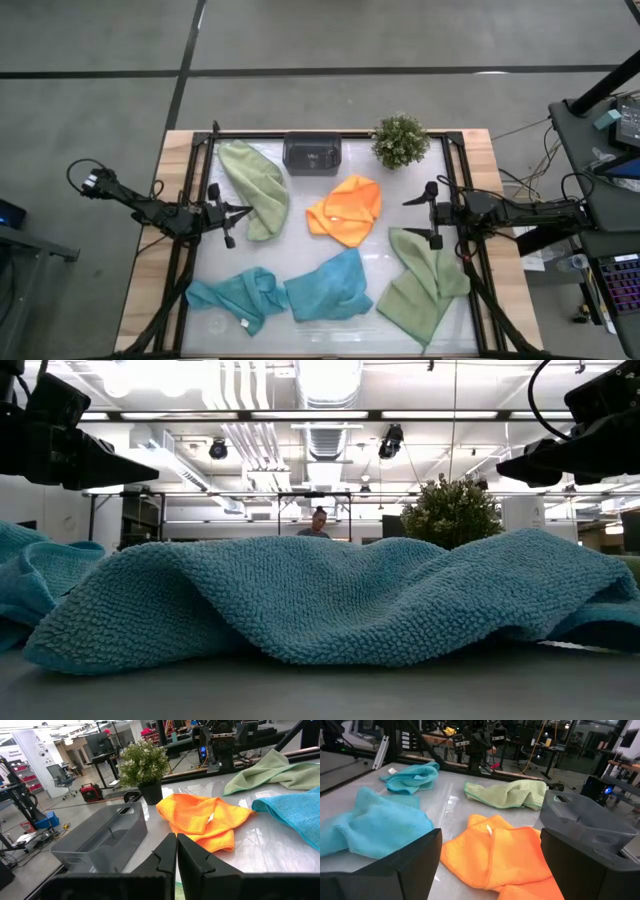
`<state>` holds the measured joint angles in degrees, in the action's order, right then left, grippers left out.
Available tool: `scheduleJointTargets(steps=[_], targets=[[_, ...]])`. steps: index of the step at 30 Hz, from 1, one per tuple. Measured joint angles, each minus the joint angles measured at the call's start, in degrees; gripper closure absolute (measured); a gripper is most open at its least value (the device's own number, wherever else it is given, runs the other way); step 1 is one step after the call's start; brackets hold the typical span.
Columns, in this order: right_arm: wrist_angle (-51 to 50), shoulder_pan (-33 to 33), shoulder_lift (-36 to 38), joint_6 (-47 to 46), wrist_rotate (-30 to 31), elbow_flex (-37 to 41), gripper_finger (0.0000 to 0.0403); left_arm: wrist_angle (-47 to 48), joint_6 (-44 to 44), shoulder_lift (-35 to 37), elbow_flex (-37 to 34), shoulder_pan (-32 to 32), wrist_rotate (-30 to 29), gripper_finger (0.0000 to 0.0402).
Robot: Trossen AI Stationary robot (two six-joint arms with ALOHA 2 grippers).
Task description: Fold microfiber towels
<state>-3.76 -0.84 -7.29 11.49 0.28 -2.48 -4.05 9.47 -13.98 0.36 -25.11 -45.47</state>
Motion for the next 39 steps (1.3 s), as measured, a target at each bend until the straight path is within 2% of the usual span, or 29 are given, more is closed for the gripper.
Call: scheduleJointTargets(steps=[2,5,7,9,11,13,18,21,27,31,36,39], targets=[[1.3,0.1,0.0,6.6,2.7,0.2,0.0077,0.0,0.1,0.0,0.0,0.0,0.0,0.0402],[3.5,0.1,0.0,9.6,2.7,0.2,0.0077,-3.0,0.8,0.0,0.0,0.0,-1.0,0.0402],[4.4,0.1,0.0,9.4,2.7,0.2,0.0077,-7.3,-6.5,0.0,0.0,0.0,-0.9,0.0402],[6.0,0.1,-0.1,5.5,2.7,0.2,0.0077,-11.5,-14.9,0.0,0.0,0.0,-0.9,0.0402],[7.6,0.1,-0.1,-1.2,2.7,0.2,0.0077,-15.8,-20.5,0.0,0.0,0.0,-0.9,0.0402],[8.7,0.1,-0.1,-13.4,2.7,0.2,0.0077,-19.8,-24.6,0.0,0.0,0.0,-0.9,0.0402],[8.9,0.1,0.0,-45.2,2.7,0.2,0.0077,-25.7,-25.5,0.0,0.0,0.0,-0.7,0.0402],[8.6,0.1,0.0,-53.3,2.7,0.2,0.0077,-26.7,-25.7,0.0,0.0,0.0,-0.7,0.0402],[8.8,0.1,0.0,-51.1,2.8,0.1,0.0077,-32.4,-25.7,-0.8,0.2,0.0,-0.7,0.0402],[8.8,0.1,0.0,-50.2,2.8,0.1,0.0077,-32.2,-25.3,-2.8,2.3,0.0,1.1,0.0402],[8.8,0.1,0.0,-51.2,2.8,0.1,0.0077,-34.6,-25.6,-8.6,4.6,0.0,6.0,0.0402],[8.8,0.1,0.1,-51.3,2.8,0.1,0.0077,-35.8,-25.7,-12.3,6.0,0.0,6.2,0.0402]])
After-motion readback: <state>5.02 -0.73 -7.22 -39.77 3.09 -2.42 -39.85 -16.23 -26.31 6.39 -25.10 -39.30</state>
